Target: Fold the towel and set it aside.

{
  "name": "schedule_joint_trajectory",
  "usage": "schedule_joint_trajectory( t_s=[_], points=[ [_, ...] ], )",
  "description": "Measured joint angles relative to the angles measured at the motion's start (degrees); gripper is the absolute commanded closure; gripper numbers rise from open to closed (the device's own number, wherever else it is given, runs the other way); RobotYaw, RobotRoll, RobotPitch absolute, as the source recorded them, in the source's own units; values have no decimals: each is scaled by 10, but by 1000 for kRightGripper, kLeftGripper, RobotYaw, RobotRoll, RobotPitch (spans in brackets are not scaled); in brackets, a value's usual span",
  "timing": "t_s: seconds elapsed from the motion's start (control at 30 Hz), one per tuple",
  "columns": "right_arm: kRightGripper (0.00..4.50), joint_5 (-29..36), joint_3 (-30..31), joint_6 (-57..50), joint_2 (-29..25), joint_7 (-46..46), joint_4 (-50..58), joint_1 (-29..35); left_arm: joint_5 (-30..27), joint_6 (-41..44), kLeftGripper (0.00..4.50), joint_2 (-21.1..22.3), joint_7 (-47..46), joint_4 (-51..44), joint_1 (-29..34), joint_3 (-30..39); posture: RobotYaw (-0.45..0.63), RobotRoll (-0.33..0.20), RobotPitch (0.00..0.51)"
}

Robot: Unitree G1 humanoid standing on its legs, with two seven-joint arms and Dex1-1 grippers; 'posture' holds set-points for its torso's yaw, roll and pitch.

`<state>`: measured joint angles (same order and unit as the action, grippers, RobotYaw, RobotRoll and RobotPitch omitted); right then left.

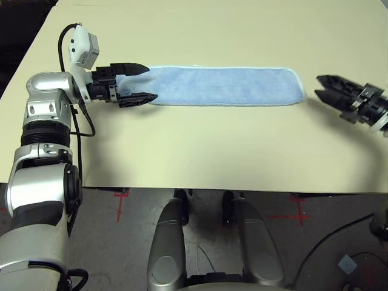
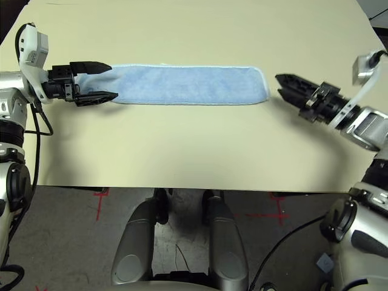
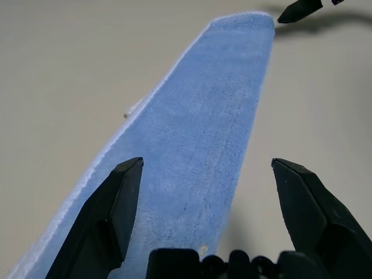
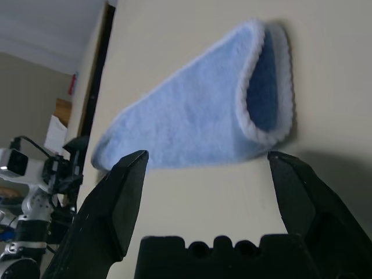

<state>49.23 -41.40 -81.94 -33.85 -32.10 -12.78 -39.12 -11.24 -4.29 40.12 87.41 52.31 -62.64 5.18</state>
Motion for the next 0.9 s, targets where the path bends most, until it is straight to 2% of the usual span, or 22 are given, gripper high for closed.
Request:
schedule_joint_trajectory(
  t_s=[0.23, 0.57, 0.67, 0.9],
  points=[
    [12, 14, -8, 2, 37, 46, 6, 7, 0, 8, 17, 0, -1, -5, 0, -1, -73, 0, 373],
    [12, 14, 9, 73, 59, 82, -11, -10, 0, 15, 17, -1, -3, -20, 0, -1, -65, 0, 373],
    [586, 13, 17, 89, 61, 87, -15, -10, 0, 17, 0, -1, -3, -22, 0, -1, -65, 0, 373],
    [3262, 15, 20, 117, 69, 113, -17, 5, 0, 20, 0, 2, -3, -24, 2, -1, -66, 0, 368]
  ],
)
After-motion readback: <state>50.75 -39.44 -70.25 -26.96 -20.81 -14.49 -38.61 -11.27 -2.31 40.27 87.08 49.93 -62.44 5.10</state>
